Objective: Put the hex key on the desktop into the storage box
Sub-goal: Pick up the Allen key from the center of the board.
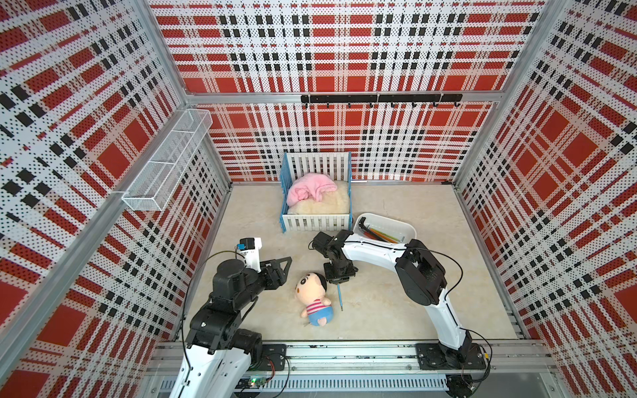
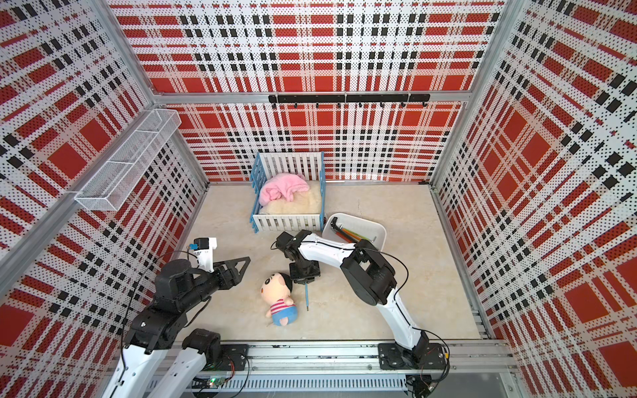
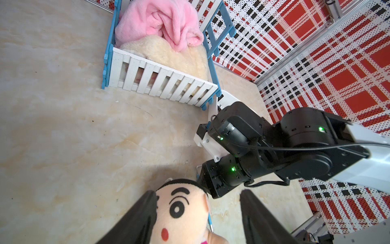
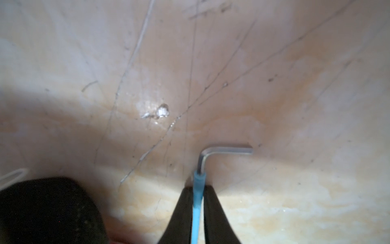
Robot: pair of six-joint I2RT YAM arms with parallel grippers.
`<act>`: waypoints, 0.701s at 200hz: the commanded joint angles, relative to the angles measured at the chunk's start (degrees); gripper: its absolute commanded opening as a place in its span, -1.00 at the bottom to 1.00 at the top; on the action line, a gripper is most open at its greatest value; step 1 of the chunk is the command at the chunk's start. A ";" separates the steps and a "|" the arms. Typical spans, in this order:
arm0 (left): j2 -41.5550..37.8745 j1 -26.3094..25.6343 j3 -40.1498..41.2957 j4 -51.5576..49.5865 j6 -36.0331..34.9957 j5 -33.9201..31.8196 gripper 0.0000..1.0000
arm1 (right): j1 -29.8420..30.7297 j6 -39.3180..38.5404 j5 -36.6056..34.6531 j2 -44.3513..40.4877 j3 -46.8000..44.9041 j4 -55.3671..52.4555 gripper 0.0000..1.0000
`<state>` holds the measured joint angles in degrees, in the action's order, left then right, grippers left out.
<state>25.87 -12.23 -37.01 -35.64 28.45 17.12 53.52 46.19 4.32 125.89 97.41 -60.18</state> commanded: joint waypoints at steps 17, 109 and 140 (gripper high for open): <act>-0.10 0.45 0.28 -0.08 -0.37 0.19 0.36 | 0.29 0.63 -1.48 2.91 0.67 -1.86 -0.82; 0.26 0.45 0.29 -0.07 -0.58 0.50 0.36 | 0.27 1.24 -4.22 1.02 3.24 -3.00 -1.00; 0.24 0.46 0.37 0.01 -0.51 0.41 0.36 | 0.32 1.26 -4.80 -0.54 4.27 -3.69 -1.00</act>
<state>26.00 -12.23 -37.01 -35.64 28.45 17.15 53.52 46.83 1.43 126.56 100.09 -62.57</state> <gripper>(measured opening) 0.682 0.091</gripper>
